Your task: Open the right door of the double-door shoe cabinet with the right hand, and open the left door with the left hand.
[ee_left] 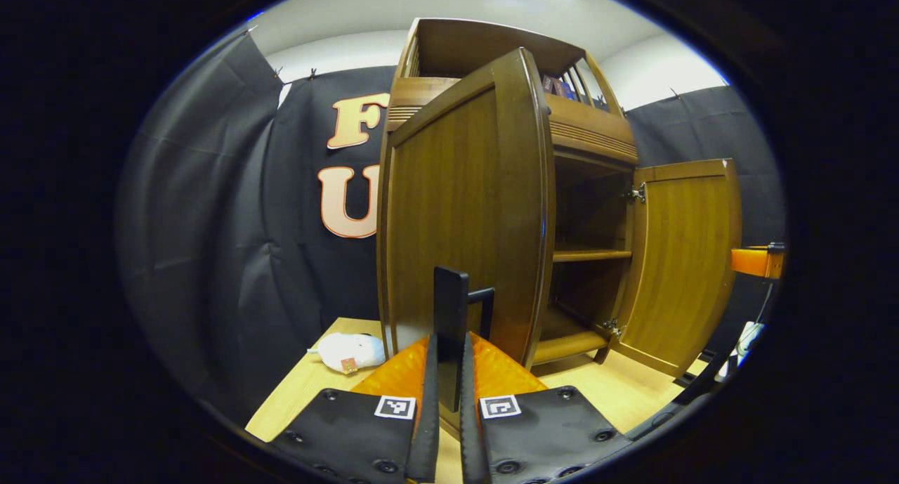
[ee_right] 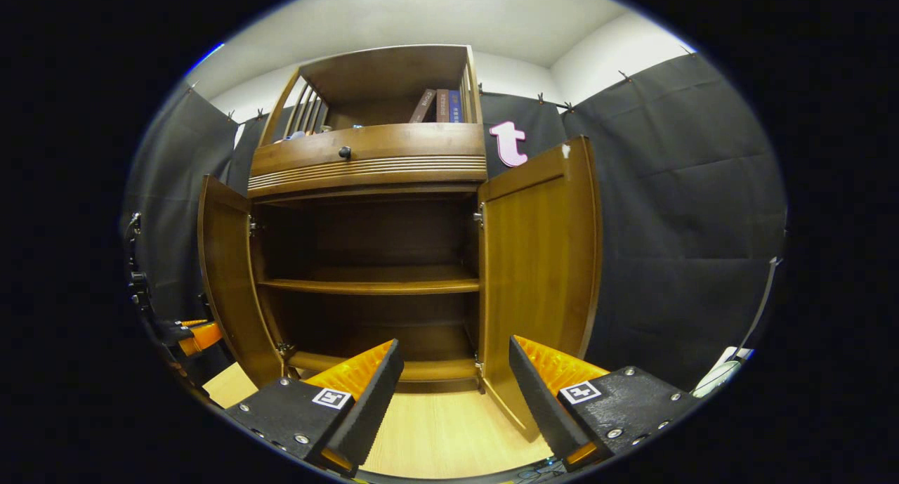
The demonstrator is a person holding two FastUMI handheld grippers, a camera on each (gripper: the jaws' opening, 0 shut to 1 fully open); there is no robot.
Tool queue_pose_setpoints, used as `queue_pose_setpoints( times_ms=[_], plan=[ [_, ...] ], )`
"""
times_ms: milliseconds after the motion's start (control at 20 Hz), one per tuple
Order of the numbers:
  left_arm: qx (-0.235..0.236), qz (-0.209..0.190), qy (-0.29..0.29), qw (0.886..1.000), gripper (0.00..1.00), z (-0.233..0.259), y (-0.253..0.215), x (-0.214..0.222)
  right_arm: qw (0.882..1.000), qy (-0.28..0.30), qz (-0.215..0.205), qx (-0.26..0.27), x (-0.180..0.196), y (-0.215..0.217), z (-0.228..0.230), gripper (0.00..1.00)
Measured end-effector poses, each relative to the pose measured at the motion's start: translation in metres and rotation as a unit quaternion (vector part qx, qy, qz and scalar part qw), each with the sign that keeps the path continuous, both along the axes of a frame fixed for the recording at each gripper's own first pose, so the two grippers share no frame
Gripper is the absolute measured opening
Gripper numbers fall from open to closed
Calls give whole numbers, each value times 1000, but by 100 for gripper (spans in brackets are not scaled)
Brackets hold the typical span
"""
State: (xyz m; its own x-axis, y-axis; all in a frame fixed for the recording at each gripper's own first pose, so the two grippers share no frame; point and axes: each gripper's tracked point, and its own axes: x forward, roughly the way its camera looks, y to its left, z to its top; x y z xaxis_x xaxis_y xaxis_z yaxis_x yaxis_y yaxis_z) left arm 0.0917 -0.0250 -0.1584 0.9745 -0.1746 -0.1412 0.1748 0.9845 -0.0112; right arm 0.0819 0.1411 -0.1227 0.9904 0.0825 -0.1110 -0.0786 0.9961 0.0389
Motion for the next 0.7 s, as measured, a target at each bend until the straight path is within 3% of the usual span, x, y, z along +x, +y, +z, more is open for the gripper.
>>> queue_pose_setpoints(
  times_ms=[150, 200, 300, 400, 700],
  plan=[
    [-2, 10, 5, 1000, 17, 1, 21, -5, 1000, -4, 10, -4, -6, 17, 3, 92],
    [7, 23, 0, 1000, 10, 2, 31, -7, 1000, -5, 11, -6, -7, 22, 4, 92],
    [8, 28, -3, 1000, 15, 6, 46, -10, 1000, -7, 14, -8, -10, 29, 5, 92],
    [-12, 25, 5, 1000, 14, 6, 54, -12, 1000, -8, 17, -8, -10, 37, 5, 92],
    [-6, 27, 5, 1000, 12, 10, 81, -13, 999, -14, 28, -3, -9, 62, 7, 92]
  ],
)
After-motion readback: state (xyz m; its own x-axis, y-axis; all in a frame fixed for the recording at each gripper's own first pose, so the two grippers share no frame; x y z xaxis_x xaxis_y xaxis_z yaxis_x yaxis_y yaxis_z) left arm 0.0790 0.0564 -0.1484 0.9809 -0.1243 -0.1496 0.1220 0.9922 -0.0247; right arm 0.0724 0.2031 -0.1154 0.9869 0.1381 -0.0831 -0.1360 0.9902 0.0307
